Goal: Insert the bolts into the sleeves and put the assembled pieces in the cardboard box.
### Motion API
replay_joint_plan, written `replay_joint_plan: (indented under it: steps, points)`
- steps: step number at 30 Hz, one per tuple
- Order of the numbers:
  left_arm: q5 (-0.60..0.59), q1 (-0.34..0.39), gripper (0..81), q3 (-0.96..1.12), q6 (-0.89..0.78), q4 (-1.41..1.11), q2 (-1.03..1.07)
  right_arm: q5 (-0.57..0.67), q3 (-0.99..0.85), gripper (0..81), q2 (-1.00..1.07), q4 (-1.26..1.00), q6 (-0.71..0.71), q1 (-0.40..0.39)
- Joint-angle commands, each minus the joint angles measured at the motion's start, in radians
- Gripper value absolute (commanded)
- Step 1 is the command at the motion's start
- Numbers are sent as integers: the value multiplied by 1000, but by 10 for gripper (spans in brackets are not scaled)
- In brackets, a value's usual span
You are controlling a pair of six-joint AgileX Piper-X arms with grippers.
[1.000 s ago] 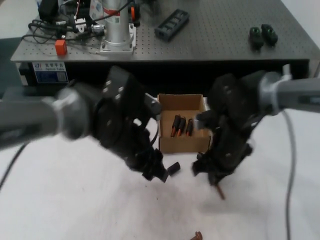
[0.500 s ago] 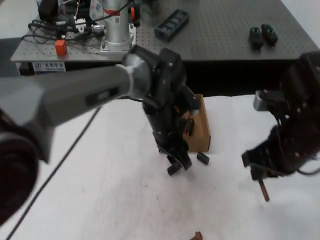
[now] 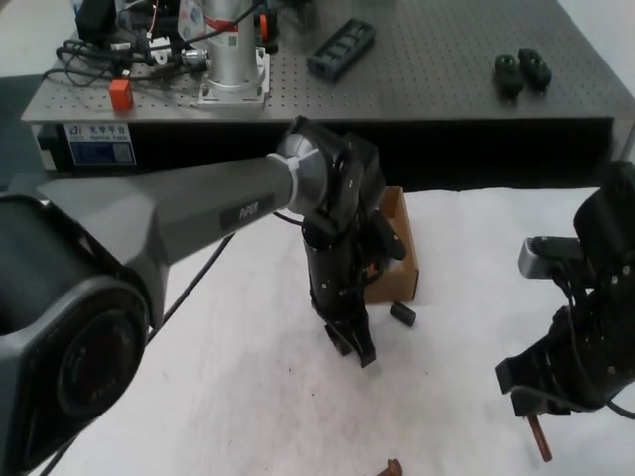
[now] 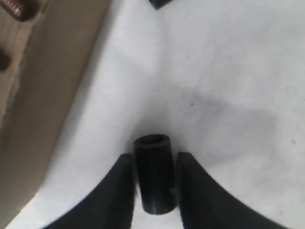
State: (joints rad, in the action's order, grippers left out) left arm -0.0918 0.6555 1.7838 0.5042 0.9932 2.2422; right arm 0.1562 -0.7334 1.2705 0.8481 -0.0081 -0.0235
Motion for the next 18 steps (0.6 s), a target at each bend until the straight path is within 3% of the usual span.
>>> replay_joint_plan:
  steps: [1, 3, 7, 11, 18]
  points:
    - [1, 3, 72, 12, 14, -5, 5, 18, -2, 27, -24, -12, -1, 5]
    - [-1, 2, 4, 19, 12, -8, 5, 20, -2, 27, -29, -23, -1, 5]
    - [-20, 5, 7, 33, -112, -13, -31, 93, -1, 27, -65, -93, 15, 5]
    - [-194, -15, 7, -3, -271, -42, -154, 134, -1, 27, -141, -176, 47, 5]
    - [-331, -23, 7, -353, -461, -354, -496, 226, -1, 27, -261, -519, 273, -28]
